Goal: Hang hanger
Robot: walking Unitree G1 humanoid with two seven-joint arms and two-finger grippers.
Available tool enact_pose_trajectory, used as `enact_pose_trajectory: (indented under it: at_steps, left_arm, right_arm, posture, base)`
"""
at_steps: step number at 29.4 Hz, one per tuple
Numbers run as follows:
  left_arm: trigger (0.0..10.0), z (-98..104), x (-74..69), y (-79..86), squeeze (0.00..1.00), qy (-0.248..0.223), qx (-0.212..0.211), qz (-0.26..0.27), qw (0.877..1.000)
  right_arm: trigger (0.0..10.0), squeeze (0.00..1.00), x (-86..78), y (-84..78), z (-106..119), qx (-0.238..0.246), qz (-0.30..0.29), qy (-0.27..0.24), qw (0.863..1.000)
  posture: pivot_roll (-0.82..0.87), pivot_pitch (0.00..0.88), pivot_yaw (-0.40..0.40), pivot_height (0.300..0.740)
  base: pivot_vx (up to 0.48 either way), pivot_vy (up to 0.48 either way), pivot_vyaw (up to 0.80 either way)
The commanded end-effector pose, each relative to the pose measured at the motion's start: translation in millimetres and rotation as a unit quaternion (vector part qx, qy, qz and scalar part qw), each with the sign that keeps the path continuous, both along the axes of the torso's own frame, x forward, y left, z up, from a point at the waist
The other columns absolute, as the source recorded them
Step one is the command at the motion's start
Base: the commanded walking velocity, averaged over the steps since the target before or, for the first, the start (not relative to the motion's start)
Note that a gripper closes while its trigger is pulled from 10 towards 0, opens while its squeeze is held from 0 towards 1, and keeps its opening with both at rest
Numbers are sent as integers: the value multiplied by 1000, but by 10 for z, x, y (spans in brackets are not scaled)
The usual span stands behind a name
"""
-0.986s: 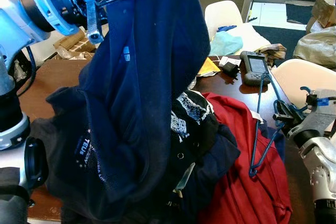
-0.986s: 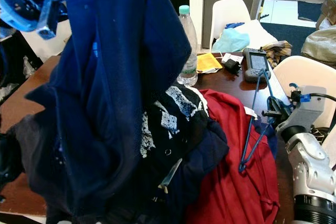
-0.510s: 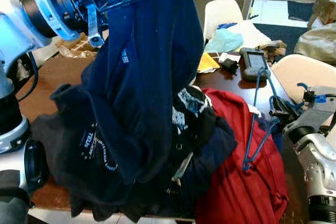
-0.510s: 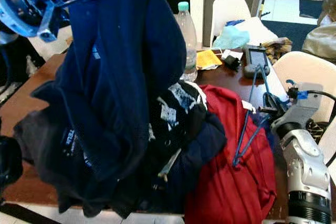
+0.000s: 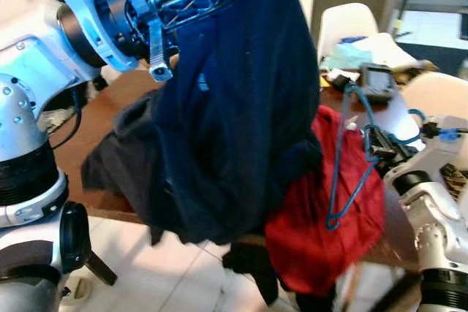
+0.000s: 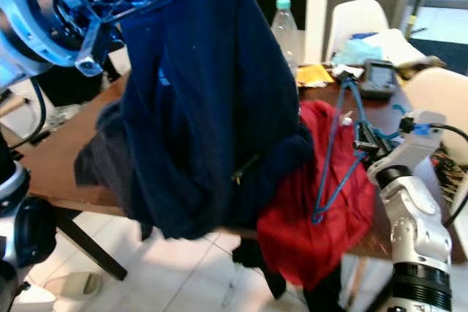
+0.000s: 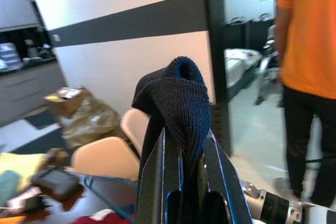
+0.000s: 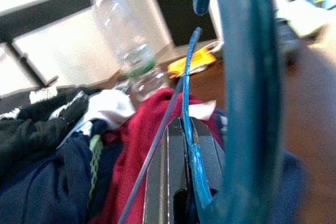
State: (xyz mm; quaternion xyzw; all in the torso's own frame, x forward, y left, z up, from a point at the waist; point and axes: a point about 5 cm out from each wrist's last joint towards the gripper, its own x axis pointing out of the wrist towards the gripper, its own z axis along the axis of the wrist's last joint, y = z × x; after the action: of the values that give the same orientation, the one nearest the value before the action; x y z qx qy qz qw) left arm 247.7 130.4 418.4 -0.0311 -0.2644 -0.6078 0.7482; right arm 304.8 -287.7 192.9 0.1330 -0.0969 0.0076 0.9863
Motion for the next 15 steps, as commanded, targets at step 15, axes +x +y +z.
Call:
enact_pose_trajectory:
  at_steps: [15]
  left_arm:
    - [10000, -13, -15, -87, 0, 25, -25, -26, 999]
  right_arm:
    - [10000, 0, -13, 61, 93, 46, 26, -37, 998]
  posture:
    - [80, 14, 77, 740]
  base:
    - [-384, 0, 0]
